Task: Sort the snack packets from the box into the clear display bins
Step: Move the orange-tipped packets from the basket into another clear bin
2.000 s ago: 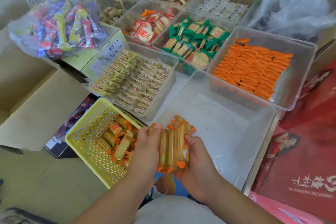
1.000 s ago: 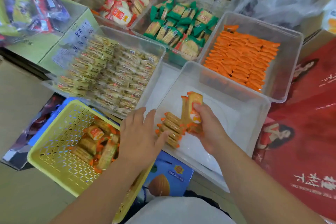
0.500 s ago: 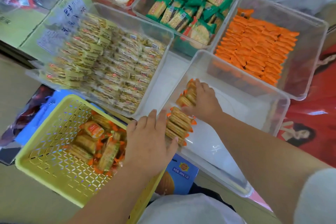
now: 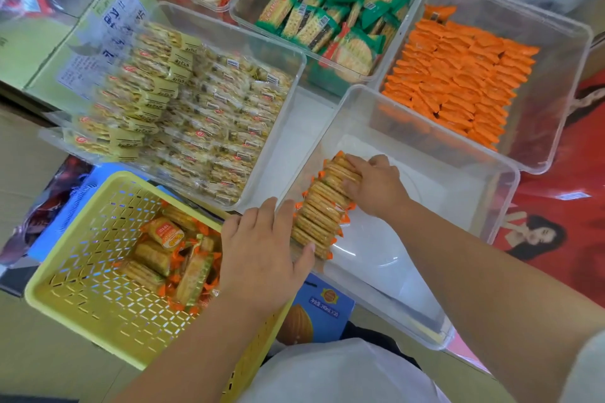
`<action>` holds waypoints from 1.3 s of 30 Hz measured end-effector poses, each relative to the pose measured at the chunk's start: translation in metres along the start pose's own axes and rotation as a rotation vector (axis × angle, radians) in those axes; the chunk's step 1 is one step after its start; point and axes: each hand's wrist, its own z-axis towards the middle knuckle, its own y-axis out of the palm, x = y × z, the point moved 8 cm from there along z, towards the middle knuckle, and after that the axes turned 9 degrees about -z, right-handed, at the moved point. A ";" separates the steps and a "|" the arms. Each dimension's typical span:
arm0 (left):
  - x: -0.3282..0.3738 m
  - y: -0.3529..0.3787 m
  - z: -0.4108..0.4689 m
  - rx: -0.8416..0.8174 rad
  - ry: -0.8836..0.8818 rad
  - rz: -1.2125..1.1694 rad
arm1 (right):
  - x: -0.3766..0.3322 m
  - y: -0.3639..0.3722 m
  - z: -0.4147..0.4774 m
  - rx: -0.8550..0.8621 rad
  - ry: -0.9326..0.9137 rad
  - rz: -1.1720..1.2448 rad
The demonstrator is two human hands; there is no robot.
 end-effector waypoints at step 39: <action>0.001 -0.023 -0.025 0.107 0.083 -0.131 | 0.000 0.002 -0.028 -0.031 -0.071 -0.003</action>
